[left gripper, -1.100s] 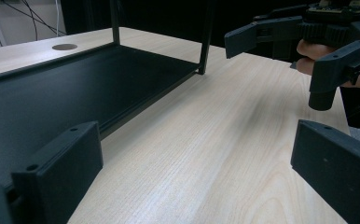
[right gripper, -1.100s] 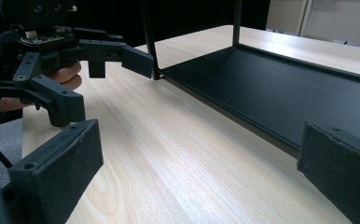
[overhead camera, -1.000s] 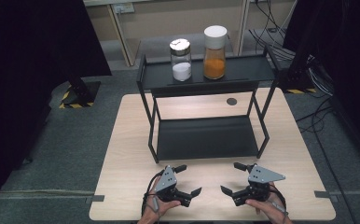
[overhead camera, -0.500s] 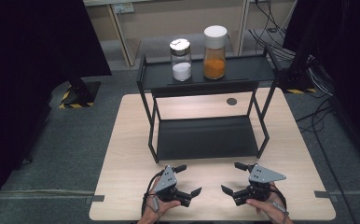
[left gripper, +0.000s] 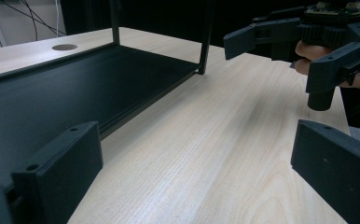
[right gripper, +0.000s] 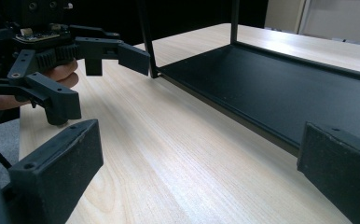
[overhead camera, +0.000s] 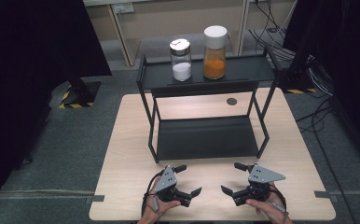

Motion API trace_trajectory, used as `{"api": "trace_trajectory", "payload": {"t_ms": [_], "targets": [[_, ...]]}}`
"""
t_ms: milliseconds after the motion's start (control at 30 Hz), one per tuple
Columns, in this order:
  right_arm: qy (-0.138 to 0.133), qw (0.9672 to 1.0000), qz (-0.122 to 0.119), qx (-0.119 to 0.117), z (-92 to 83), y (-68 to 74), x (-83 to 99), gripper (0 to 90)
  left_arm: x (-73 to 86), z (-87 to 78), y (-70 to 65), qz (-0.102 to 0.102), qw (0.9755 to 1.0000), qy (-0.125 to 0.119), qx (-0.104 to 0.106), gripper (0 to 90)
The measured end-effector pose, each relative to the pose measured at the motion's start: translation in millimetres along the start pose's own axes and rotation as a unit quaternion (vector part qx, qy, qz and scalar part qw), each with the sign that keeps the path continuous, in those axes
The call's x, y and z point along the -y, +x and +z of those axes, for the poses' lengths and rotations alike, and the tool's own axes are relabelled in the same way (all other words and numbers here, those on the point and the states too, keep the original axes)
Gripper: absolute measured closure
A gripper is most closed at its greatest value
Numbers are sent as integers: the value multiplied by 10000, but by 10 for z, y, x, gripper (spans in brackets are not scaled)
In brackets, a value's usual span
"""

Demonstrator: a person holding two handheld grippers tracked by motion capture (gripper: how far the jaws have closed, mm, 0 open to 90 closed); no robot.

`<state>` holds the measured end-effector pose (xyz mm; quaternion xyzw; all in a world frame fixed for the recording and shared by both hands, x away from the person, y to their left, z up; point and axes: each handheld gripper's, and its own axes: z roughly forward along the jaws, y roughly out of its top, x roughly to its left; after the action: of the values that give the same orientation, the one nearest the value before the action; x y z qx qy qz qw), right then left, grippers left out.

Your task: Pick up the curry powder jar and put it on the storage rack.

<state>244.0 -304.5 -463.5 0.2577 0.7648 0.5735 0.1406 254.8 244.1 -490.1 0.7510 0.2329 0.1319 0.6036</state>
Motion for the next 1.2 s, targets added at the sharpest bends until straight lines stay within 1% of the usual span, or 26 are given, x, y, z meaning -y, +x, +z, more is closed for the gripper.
{"api": "trace_trajectory", "payload": {"t_ms": [467,1200], "targets": [[-25,10000,42,-2,-5,-11,10,4,0,0,0,-2,10000,4,-4,14],[-2,10000,44,-23,8,-13,13,4,1,3,0,-8,10000,7,-1,14]]}}
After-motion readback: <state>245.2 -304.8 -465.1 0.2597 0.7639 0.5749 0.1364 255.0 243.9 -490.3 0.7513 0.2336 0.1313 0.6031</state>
